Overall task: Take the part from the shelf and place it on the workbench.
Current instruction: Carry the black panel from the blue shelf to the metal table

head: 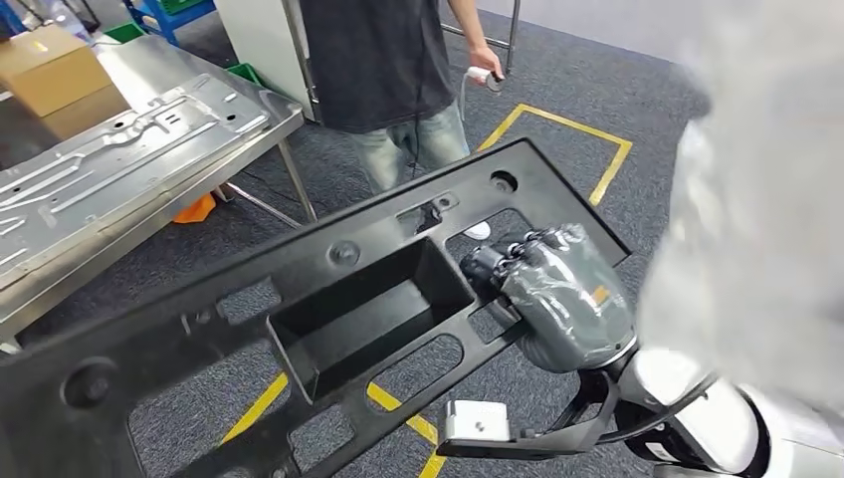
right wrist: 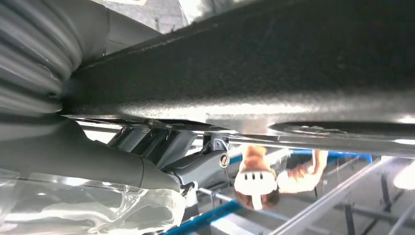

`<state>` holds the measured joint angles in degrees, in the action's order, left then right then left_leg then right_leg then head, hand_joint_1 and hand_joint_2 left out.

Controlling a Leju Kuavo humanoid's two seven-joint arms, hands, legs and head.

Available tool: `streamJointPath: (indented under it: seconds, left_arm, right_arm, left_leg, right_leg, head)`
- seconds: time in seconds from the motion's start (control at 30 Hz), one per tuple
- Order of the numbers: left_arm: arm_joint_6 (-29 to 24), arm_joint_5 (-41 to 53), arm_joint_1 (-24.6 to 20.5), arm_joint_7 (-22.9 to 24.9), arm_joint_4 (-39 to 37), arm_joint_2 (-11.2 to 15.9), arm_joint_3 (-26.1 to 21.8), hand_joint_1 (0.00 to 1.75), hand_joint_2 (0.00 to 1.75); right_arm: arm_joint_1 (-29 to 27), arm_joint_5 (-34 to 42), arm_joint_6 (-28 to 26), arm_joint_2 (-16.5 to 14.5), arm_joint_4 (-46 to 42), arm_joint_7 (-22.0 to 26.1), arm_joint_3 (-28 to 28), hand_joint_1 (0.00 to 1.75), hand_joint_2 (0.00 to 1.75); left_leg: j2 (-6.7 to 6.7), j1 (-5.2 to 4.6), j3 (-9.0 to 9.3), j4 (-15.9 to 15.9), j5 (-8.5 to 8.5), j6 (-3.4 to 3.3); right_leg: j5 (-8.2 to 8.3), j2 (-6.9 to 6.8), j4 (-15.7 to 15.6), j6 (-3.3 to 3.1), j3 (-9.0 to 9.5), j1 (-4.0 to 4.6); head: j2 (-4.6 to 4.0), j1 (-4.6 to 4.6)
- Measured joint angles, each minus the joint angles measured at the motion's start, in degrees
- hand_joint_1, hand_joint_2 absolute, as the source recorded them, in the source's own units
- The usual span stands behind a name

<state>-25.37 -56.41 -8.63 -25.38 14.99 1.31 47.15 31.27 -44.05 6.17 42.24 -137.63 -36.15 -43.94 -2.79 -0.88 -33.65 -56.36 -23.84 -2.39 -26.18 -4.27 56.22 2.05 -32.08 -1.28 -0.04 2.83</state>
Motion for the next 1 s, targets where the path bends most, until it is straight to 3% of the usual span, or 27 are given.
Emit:
streamJointPath:
  seconds: [0.03, 0.1, 0.17, 0.2, 0.27, 0.3, 0.33, 0.37, 0.4, 0.47, 0.53, 0.6, 0.67, 0.7, 0.77, 0.8, 0.83, 0.87, 0.9, 0.97, 1.0]
  left_arm:
    - [0.01, 0.0, -0.03, -0.01, 0.0, 0.0, 0.0, 0.0, 1.75]
    - [0.02, 0.0, 0.07, -0.02, 0.0, 0.05, -0.01, 0.0, 1.75]
    - [0.03, 0.0, 0.11, -0.06, 0.0, 0.1, -0.02, 0.0, 1.75]
    - [0.04, 0.0, 0.06, -0.08, 0.0, 0.1, -0.02, 0.0, 1.75]
    - [0.07, -0.01, -0.06, -0.1, 0.0, 0.08, -0.02, 0.0, 1.75]
    - [0.07, -0.02, -0.04, -0.09, 0.0, 0.08, -0.02, 0.0, 1.75]
    - [0.08, -0.02, 0.01, -0.09, 0.0, 0.07, -0.02, 0.0, 1.75]
    - [0.08, -0.03, 0.06, -0.08, 0.0, 0.05, -0.02, 0.0, 1.75]
    - [0.08, -0.03, 0.08, -0.08, 0.0, 0.04, -0.02, 0.0, 1.75]
    - [0.08, -0.06, 0.05, -0.08, 0.0, 0.03, -0.02, 0.0, 1.75]
    - [0.08, -0.13, 0.1, -0.07, 0.0, 0.07, -0.02, 0.0, 1.75]
    - [0.08, -0.16, 0.4, -0.06, 0.0, 0.11, -0.02, 0.0, 1.75]
    - [0.07, -0.16, 0.67, -0.06, 0.0, 0.13, -0.02, 0.0, 1.75]
    - [0.07, -0.16, 0.65, -0.06, 0.0, 0.15, -0.02, 0.0, 1.75]
    - [0.06, -0.16, 0.51, -0.06, 0.0, 0.18, -0.02, 0.0, 1.75]
    - [0.06, -0.16, 0.51, -0.06, 0.0, 0.19, -0.02, 0.0, 1.75]
    - [0.06, -0.16, 0.58, -0.06, 0.0, 0.18, -0.02, 0.0, 1.75]
    - [0.06, -0.16, 0.65, -0.06, 0.0, 0.17, -0.02, 0.0, 1.75]
    - [0.06, -0.16, 0.69, -0.06, 0.0, 0.17, -0.02, 0.0, 1.75]
    - [0.04, -0.15, 0.62, -0.06, 0.0, 0.3, -0.02, 0.0, 1.75]
    - [0.03, -0.13, 0.53, -0.07, 0.0, 0.37, -0.02, 0.0, 1.75]
  right_arm:
    - [0.0, 0.11, -0.19, 0.16, -0.3, -0.09, 0.45, 1.75, 1.75]
    - [0.03, 0.25, -0.27, 0.48, -0.87, -0.22, 1.25, 1.75, 1.75]
    - [0.1, 0.32, -0.2, 0.82, -1.4, -0.33, 1.94, 1.75, 1.75]
    - [0.12, 0.35, -0.16, 1.03, -1.63, -0.44, 2.19, 1.75, 1.75]
    - [0.05, 0.4, -0.11, 1.27, -1.93, -0.68, 2.41, 1.75, 1.75]
    - [-0.1, 0.39, -0.08, 1.33, -2.02, -0.81, 2.44, 1.75, 1.75]
    - [-0.26, 0.38, -0.05, 1.38, -2.07, -0.9, 2.46, 1.75, 1.75]
    - [-0.39, 0.32, -0.01, 1.45, -2.1, -0.98, 2.49, 1.75, 1.75]
    - [-0.47, 0.2, 0.09, 1.56, -2.11, -1.06, 2.56, 1.75, 1.75]
    - [-0.59, -0.22, 0.44, 1.72, -2.12, -1.21, 2.7, 1.75, 1.75]
    - [-0.98, -0.68, 0.85, 1.87, -2.12, -1.33, 2.76, 1.75, 1.75]
    - [-1.46, -0.94, 1.04, 2.02, -2.11, -1.37, 2.78, 1.75, 1.75]
    - [-1.75, -1.05, 1.11, 2.09, -2.11, -1.39, 2.83, 1.75, 1.75]
    - [-1.88, -1.11, 1.14, 2.14, -2.11, -1.39, 2.86, 1.75, 1.75]
    - [-2.23, -1.29, 1.19, 2.22, -2.12, -1.4, 2.91, 1.75, 1.75]
    - [-2.44, -1.37, 1.26, 2.25, -2.12, -1.4, 2.9, 1.75, 1.75]
    - [-2.64, -1.44, 1.36, 2.26, -2.12, -1.44, 2.89, 1.75, 1.75]
    - [-2.79, -1.48, 1.47, 2.27, -2.12, -1.52, 2.88, 1.75, 1.75]
    - [-2.89, -1.52, 1.57, 2.28, -2.12, -1.65, 2.88, 1.75, 1.75]
    - [-3.02, -1.74, 1.7, 2.34, -2.11, -1.94, 2.94, 1.75, 1.75]
    - [-3.14, -1.93, 1.75, 2.4, -2.11, -2.06, 2.98, 1.75, 1.75]
  left_leg:
    - [-0.37, -0.3, 0.46, 1.1, 0.04, -0.22]
    - [0.66, -0.3, 0.77, 1.71, 0.25, -0.62]
    - [1.76, 0.0, 1.77, 2.58, 0.69, -1.11]
    - [2.29, 0.2, 2.29, 2.89, 0.84, -1.35]
    - [3.39, 0.15, 2.56, 2.92, 0.73, -1.7]
    - [4.07, 0.14, 2.62, 2.9, 0.66, -1.77]
    - [4.78, 0.15, 2.67, 2.87, 0.59, -1.79]
    - [5.52, 0.22, 2.76, 2.78, 0.5, -1.69]
    - [6.31, 0.35, 2.85, 2.59, 0.32, -1.53]
    - [7.81, 0.49, 2.75, 1.77, -0.33, -0.91]
    - [8.89, 0.43, 2.26, 1.14, -0.81, -0.38]
    - [9.54, 0.52, 1.87, 1.09, -0.91, -0.08]
    - [7.83, 0.5, 1.16, -0.46, -1.9, 0.38]
    - [6.38, 0.51, 0.01, -2.95, -3.2, 0.7]
    - [4.14, 0.68, -4.04, -10.83, -6.5, 1.29]
    - [3.78, 0.8, -6.1, -14.51, -7.67, 1.45]
    - [3.66, 0.87, -7.27, -16.29, -7.8, 1.47]
    - [3.55, 0.88, -7.25, -15.68, -6.85, 1.36]
    - [3.23, 0.8, -6.0, -12.75, -5.01, 1.1]
    - [0.79, 0.1, -1.95, -4.14, -1.03, 0.01]
    - [-0.39, -0.36, -0.51, -0.98, 0.1, -0.5]
  right_leg:
    - [-0.1, -0.41, -0.13, 0.25, 0.17, 0.04]
    - [-0.29, -1.05, -0.44, 0.85, 0.61, -0.03]
    - [-1.56, 0.33, 1.24, 1.27, 0.38, -0.11]
    - [-3.04, 1.62, 3.89, 1.36, -0.73, -0.1]
    - [-6.53, 3.49, 11.96, 1.34, -4.89, -0.02]
    - [-7.4, 3.76, 15.14, 1.38, -6.81, -0.01]
    - [-7.18, 3.84, 16.45, 1.41, -7.88, -0.02]
    - [-5.75, 3.89, 15.23, 1.45, -7.68, -0.08]
    - [-3.47, 4.19, 11.86, 1.53, -6.36, -0.21]
    - [0.19, 6.09, 3.87, 1.67, -2.84, -0.63]
    - [0.97, 7.21, 0.53, 1.37, -1.34, -0.73]
    - [0.84, 6.24, 0.51, 0.62, -1.38, -0.58]
    - [0.78, 5.27, 0.4, -0.04, -1.23, -0.62]
    - [0.74, 4.73, 0.34, -0.29, -1.11, -0.66]
    - [0.51, 3.6, 0.35, -0.61, -0.95, -0.49]
    - [0.39, 2.99, 0.35, -0.66, -0.88, -0.43]
    - [0.26, 2.38, 0.36, -0.68, -0.78, -0.38]
    - [0.11, 1.82, 0.36, -0.66, -0.62, -0.32]
    - [-0.05, 1.26, 0.35, -0.63, -0.36, -0.24]
    - [-0.41, 0.19, 0.25, -0.45, 0.27, -0.04]
    - [-0.57, -0.29, 0.17, -0.27, 0.52, 0.02]
  head:
    - [-0.01, -0.02]
    - [-0.01, -0.05]
    - [-0.01, -0.09]
    - [-0.01, -0.2]
    - [-0.01, -0.41]
    - [-0.01, -0.5]
    - [-0.01, -0.51]
    - [-0.01, -0.53]
    - [0.0, -0.53]
    - [-0.01, -0.54]
    - [-0.01, -0.54]
    - [-0.01, -0.53]
    - [0.0, -0.45]
    - [0.0, -0.38]
    - [-0.01, -0.25]
    - [-0.01, -0.25]
    - [-0.01, -0.24]
    - [-0.01, -0.24]
    - [-0.01, -0.24]
    - [0.0, -0.26]
    - [0.0, -0.26]
